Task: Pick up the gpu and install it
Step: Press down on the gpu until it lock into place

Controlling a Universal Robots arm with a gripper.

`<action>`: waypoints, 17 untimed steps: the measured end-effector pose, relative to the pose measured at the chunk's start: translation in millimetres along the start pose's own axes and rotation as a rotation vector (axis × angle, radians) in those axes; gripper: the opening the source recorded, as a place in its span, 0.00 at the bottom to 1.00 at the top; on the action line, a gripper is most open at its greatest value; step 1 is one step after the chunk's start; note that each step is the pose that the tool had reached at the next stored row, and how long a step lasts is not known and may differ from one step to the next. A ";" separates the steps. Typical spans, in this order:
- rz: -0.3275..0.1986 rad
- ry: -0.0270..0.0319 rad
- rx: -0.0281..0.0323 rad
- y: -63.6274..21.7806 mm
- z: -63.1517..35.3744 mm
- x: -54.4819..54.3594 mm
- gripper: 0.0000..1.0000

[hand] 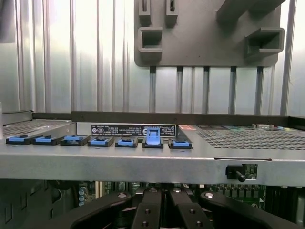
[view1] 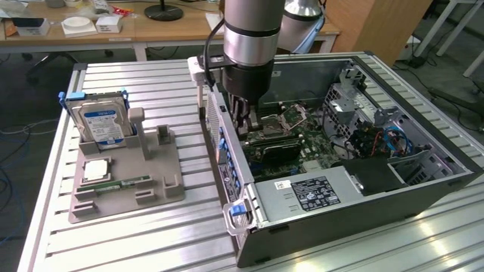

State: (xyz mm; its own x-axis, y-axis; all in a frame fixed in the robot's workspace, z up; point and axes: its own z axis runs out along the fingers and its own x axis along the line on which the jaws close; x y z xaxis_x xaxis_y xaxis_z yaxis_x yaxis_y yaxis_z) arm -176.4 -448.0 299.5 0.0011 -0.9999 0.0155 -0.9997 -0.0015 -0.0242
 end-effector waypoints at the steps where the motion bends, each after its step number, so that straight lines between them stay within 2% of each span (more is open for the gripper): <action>1: 0.000 0.0000 0.0000 0.2 0.4 0.0 0.10; 8: 0.000 -0.0002 0.0000 0.4 1.9 -0.1 0.10; 12: 0.000 -0.0002 -0.0001 0.3 -4.6 0.0 0.10; 17: 0.000 -0.0004 0.0001 0.3 -5.0 0.0 0.10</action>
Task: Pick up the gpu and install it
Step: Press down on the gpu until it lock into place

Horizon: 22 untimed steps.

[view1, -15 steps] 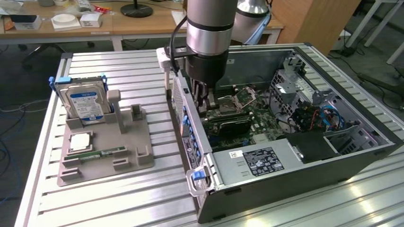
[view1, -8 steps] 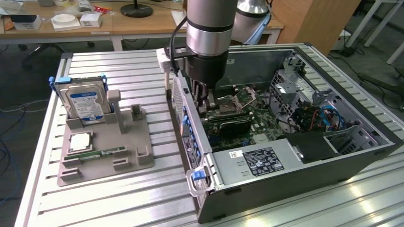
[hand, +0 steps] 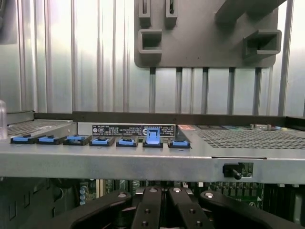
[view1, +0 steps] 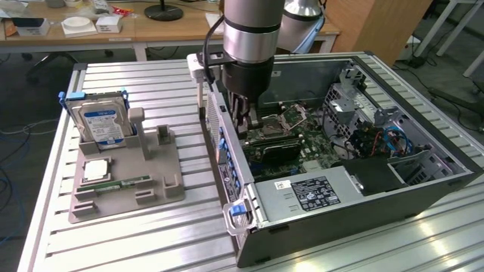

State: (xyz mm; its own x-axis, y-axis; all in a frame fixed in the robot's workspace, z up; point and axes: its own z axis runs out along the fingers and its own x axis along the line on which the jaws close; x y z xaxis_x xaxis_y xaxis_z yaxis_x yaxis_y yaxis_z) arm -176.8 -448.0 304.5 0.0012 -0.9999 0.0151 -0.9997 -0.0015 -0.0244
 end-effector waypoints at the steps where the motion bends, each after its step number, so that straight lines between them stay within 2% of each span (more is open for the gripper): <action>1: 0.000 0.0001 -0.0001 0.3 0.4 0.0 0.10; 11: 0.000 0.0001 -0.0001 1.0 4.4 0.0 0.10; 22: 0.000 0.0001 -0.0001 3.3 1.4 0.0 0.10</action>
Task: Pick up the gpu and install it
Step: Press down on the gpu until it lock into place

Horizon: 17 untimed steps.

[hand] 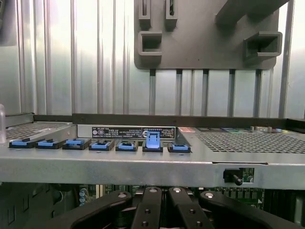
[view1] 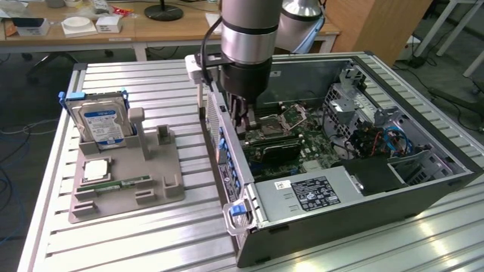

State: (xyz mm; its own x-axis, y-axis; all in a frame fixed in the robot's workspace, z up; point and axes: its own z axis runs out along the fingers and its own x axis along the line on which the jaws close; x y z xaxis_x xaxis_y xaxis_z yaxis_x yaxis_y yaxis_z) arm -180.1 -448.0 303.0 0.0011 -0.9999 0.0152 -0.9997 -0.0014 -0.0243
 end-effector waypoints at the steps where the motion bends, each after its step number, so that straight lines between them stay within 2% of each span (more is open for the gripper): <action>1: 0.000 -0.0002 0.0001 0.6 0.1 0.0 0.10; 12: 0.000 0.0042 -0.0037 1.3 4.3 -0.5 0.10; 14: 0.000 0.0039 -0.0039 0.0 4.3 -0.7 0.10; 15: 0.000 0.0017 -0.0009 -1.4 5.4 -0.6 0.10; 17: 0.000 -0.0005 0.0002 -1.8 6.7 -0.2 0.10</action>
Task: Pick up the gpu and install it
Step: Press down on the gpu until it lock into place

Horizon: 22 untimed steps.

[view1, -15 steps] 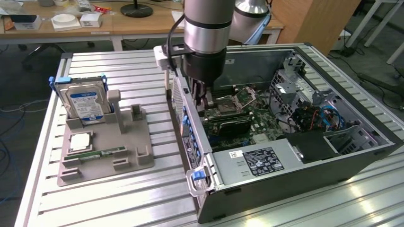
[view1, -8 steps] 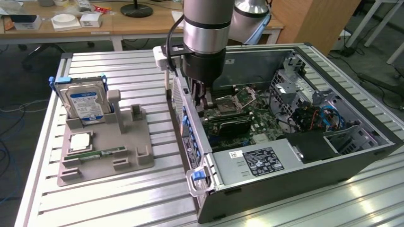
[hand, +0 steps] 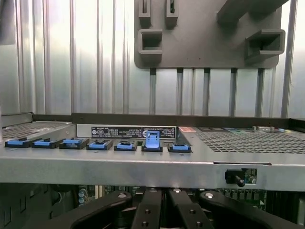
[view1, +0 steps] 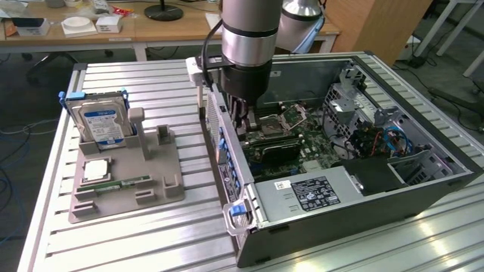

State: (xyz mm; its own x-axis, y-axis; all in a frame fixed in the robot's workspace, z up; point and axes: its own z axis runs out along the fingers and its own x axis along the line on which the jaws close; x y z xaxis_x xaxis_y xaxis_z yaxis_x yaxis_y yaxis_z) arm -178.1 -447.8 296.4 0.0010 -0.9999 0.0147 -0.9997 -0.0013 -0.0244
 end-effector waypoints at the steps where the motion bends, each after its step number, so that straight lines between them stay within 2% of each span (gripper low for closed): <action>1: 0.000 0.0000 0.0002 -0.3 0.0 0.1 0.10; 5: 0.000 -0.0020 0.0010 -2.0 1.0 -0.1 0.10; 6: 0.000 -0.0006 0.0004 -2.9 0.4 0.0 0.10; 22: 0.000 -0.0023 -0.0001 -22.5 0.8 0.1 0.10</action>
State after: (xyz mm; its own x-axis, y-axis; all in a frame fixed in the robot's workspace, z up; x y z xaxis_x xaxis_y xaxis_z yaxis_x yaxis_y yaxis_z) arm -155.6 -448.0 296.2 0.0011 -0.9999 0.0124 -0.9997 -0.0014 -0.0243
